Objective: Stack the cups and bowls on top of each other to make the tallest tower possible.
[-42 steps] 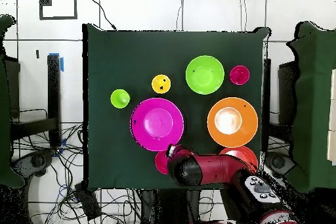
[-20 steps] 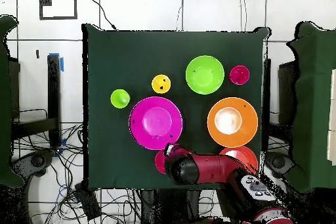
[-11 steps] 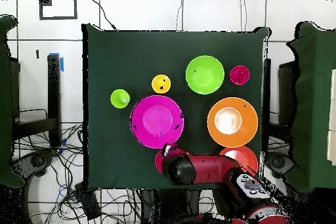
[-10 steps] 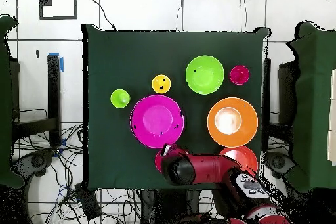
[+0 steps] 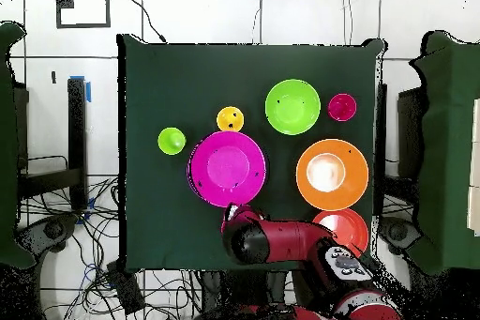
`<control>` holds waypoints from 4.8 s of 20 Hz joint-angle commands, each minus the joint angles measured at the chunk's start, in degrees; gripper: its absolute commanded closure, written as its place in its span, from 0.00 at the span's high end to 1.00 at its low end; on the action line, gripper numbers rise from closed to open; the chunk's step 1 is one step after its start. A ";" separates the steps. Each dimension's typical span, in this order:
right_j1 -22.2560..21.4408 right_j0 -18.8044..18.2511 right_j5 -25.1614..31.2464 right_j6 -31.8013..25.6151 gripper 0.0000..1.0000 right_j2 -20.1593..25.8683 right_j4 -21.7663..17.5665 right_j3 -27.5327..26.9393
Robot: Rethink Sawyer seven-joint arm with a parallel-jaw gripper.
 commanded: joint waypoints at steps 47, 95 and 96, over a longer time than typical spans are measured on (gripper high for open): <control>-2.41 -18.16 22.24 -9.58 1.00 15.93 -3.68 -10.26; -0.66 -7.96 39.83 -2.19 1.00 19.71 -2.29 -27.94; -0.87 -7.59 40.12 -1.76 1.00 19.52 -1.98 -28.10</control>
